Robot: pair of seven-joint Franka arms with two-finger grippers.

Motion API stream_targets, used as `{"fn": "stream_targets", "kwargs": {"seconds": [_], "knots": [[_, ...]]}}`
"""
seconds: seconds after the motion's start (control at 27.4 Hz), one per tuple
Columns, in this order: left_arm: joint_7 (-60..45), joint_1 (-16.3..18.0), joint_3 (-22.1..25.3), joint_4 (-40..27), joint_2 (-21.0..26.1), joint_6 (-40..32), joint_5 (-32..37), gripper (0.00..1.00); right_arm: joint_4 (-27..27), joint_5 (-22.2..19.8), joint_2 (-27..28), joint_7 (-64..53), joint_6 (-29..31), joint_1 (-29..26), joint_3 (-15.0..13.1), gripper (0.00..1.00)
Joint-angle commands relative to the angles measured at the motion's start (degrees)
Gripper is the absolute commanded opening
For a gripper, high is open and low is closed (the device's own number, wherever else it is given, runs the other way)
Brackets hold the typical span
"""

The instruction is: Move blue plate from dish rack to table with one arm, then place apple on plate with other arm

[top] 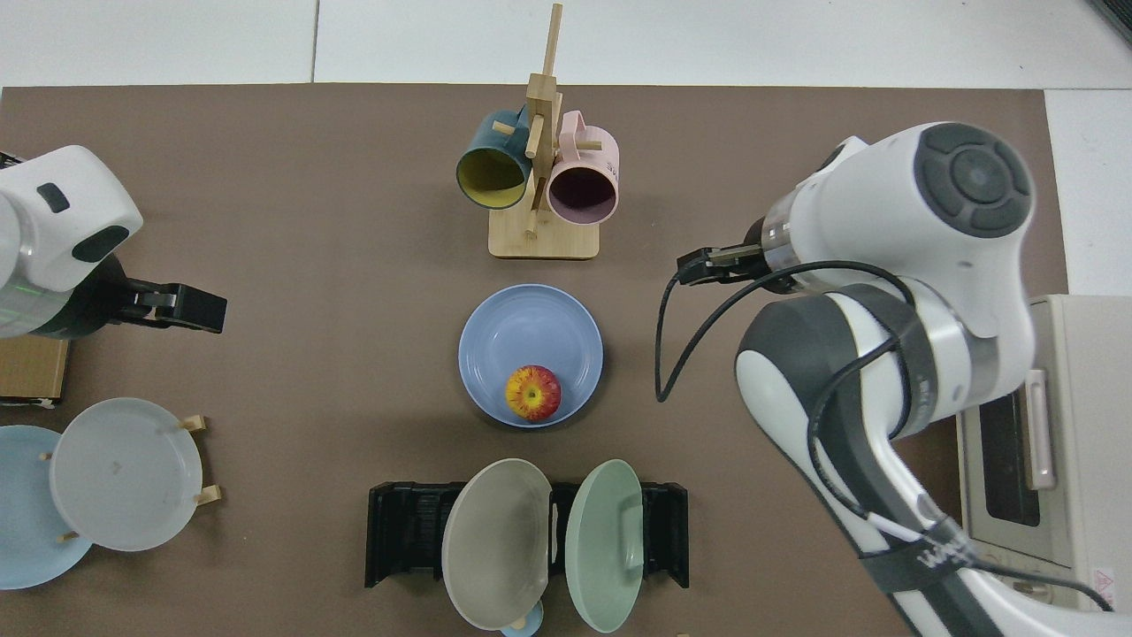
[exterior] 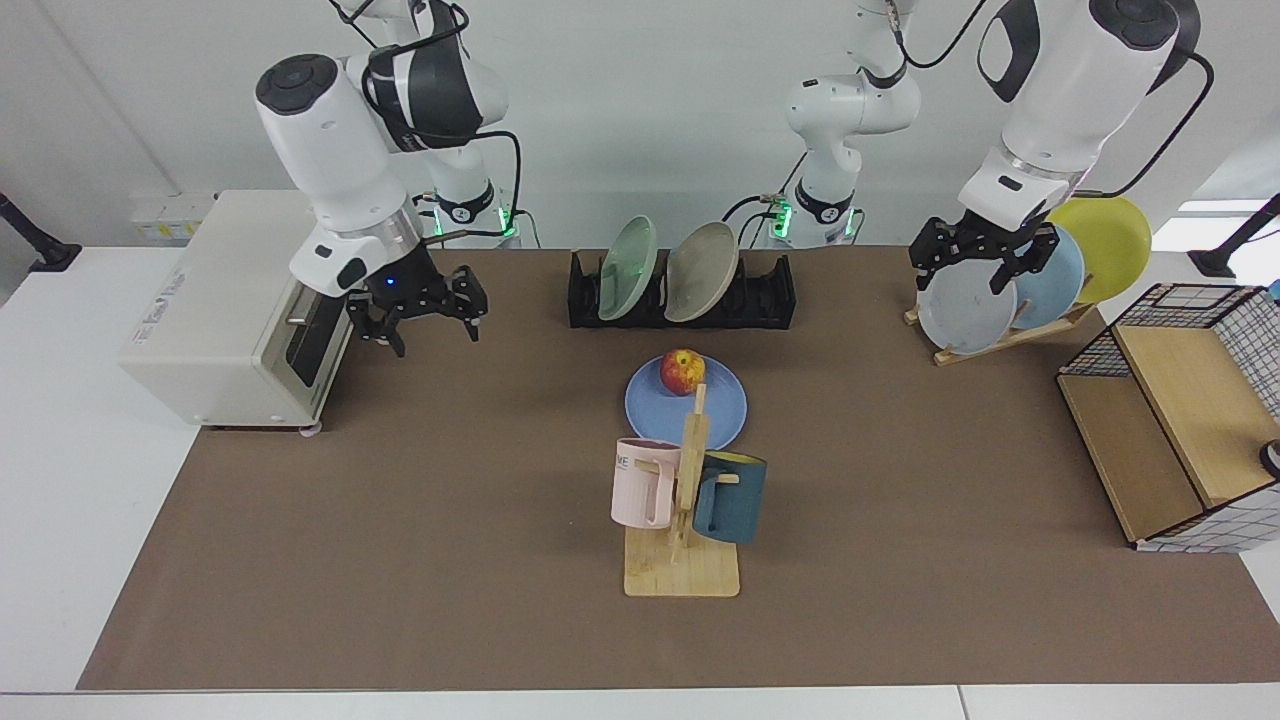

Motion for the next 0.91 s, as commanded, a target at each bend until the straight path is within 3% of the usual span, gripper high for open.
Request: {"fn": "stream_targets", "kwargs": {"seconds": [0.0, 0.37, 0.88], "knots": [[-0.4, 0.3, 0.1, 0.8, -0.4, -0.7, 0.6, 1.00, -0.7, -1.4, -3.1, -3.6, -2.9, -3.0, 0.9, 1.00], [-0.3, 0.3, 0.1, 0.7, -0.6, -1.1, 0.5, 1.00, -0.8, -3.5, -4.9, -7.4, -4.2, -7.8, 1.0, 1.00], [-0.4, 0.4, 0.1, 0.8, -0.7, -1.5, 0.5, 1.00, -1.1, -5.2, -4.9, -4.7, -4.2, -7.4, 1.0, 1.00]]}}
